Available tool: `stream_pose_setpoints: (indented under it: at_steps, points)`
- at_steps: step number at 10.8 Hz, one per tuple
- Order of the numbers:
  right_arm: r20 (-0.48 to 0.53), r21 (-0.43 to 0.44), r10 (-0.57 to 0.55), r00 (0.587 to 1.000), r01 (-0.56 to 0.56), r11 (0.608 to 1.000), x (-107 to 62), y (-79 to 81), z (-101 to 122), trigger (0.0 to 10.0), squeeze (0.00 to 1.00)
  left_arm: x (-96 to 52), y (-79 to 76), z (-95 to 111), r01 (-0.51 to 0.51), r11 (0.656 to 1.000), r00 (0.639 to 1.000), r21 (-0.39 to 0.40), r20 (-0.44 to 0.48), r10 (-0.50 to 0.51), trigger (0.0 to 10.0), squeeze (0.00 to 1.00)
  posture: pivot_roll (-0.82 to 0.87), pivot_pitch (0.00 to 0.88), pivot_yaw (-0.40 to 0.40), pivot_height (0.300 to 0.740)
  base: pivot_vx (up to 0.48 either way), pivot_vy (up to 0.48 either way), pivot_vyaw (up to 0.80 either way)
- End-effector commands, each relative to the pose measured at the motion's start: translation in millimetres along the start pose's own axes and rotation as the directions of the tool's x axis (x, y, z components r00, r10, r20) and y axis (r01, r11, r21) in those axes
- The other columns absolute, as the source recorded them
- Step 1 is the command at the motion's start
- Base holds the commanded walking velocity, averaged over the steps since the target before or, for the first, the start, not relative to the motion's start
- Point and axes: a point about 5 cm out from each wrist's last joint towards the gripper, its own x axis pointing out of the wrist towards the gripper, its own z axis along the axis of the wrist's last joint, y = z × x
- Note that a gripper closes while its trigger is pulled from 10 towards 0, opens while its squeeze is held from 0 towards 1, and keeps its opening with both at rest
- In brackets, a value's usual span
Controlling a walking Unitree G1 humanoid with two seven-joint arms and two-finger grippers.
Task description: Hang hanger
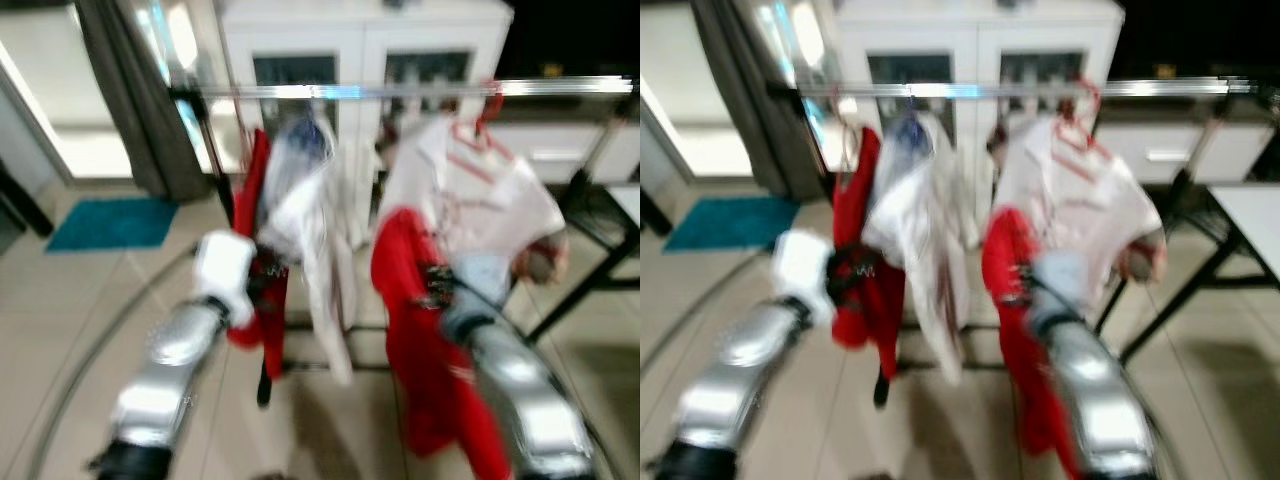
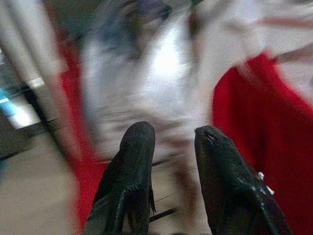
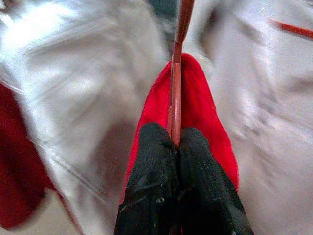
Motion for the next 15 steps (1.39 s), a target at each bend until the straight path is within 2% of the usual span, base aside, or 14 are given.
stream_pose_setpoints:
  at_steps: [1, 2, 3, 5, 6, 8, 9, 10, 11, 12, 13, 15]
  points:
    - [0.039, -0.039, -0.018, 0.999, 0.020, 0.999, -2.3, -10.9, 8.8, 10.0, 0.00, 4.7, -9.5, 8.8, 0.034, 0.999, 0.999, 0.016, 0.035, -0.035, 10.0, 0.00, 0.06, 0.000, 0.075, 0.723, 0.439, 0.000, 0.00]
    - [0.059, -0.006, -0.050, 0.997, 0.051, 0.999, -2.4, -16.9, 12.0, 10.0, 0.00, 4.0, -13.9, 10.0, 0.056, 0.998, 0.998, 0.024, 0.039, -0.057, 10.0, 0.00, 0.06, 0.000, 0.080, 0.723, 0.439, 0.000, 0.00]
    - [0.081, -0.010, -0.075, 0.994, 0.076, 0.997, -2.7, -20.8, 15.1, 10.0, 0.00, 3.8, -15.4, 10.5, 0.061, 0.998, 0.997, 0.026, 0.041, -0.062, 10.0, 0.00, 0.06, 0.000, 0.072, 0.723, 0.439, 0.000, 0.00]
    - [0.112, -0.065, -0.102, 0.989, 0.110, 0.992, -0.7, -22.9, 23.2, 10.0, 0.00, 5.6, -12.0, 13.5, 0.068, 0.997, 0.996, 0.048, 0.049, -0.071, 10.0, 0.00, 0.06, 0.000, 0.061, 0.723, 0.439, 0.000, 0.00]
    - [0.158, -0.056, -0.112, 0.981, 0.122, 0.991, 1.3, -22.2, 32.7, 10.0, 0.00, 6.1, -8.4, 13.9, 0.055, 0.997, 0.997, 0.048, 0.052, -0.058, 10.0, 0.00, 0.06, 0.000, 0.074, 0.723, 0.439, 0.000, 0.00]
    - [0.213, -0.084, -0.135, 0.968, 0.156, 0.984, 2.1, -28.0, 43.0, 10.0, 0.00, 5.5, -12.7, 12.2, 0.078, 0.995, 0.996, 0.063, 0.047, -0.081, 10.0, 0.00, 0.06, 0.000, 0.080, 0.723, 0.429, 0.000, 0.00]
    - [0.238, -0.078, -0.151, 0.959, 0.174, 0.982, 3.0, -31.8, 48.7, 10.0, 0.00, 5.0, -15.2, 12.7, 0.085, 0.995, 0.995, 0.054, 0.044, -0.087, 10.0, 0.00, 0.06, 0.000, 0.086, 0.723, 0.345, 0.000, 0.00]
    - [0.255, -0.087, -0.162, 0.953, 0.189, 0.978, 5.5, -34.4, 54.8, 10.0, 0.00, 5.0, -17.3, 15.5, 0.113, 0.994, 0.992, -0.006, 0.059, -0.113, 10.0, 0.00, 0.06, 0.000, 0.067, 0.723, 0.000, 0.000, 0.00]
    - [0.258, -0.096, -0.161, 0.953, 0.191, 0.977, 7.2, -34.5, 58.2, 10.0, 0.00, 5.1, -17.6, 18.3, 0.133, 0.991, 0.989, -0.016, 0.071, -0.131, 10.0, 0.00, 0.06, 0.000, 0.062, 0.723, 0.000, 0.000, 0.00]
    - [0.284, -0.115, -0.131, 0.950, 0.169, 0.979, 14.8, -31.4, 70.7, 10.0, 0.00, 1.6, -18.3, 25.2, 0.224, 0.975, 0.970, -0.006, 0.104, -0.222, 10.0, 0.00, 0.06, 0.000, 0.071, 0.723, 0.000, 0.000, 0.00]
    - [0.290, -0.118, -0.125, 0.949, 0.165, 0.979, 16.2, -30.9, 72.6, 10.0, 0.00, 0.9, -18.4, 25.9, 0.237, 0.971, 0.966, -0.004, 0.108, -0.236, 10.0, 0.00, 0.06, 0.000, 0.071, 0.723, 0.000, 0.000, 0.00]
    - [0.280, -0.102, -0.142, 0.949, 0.176, 0.979, 30.2, -35.8, 79.3, 10.0, 0.00, -5.3, -31.6, 33.4, 0.375, 0.926, 0.918, 0.041, 0.123, -0.377, 10.0, 0.00, 0.07, 0.000, 0.074, 0.723, 0.000, 0.000, 0.00]
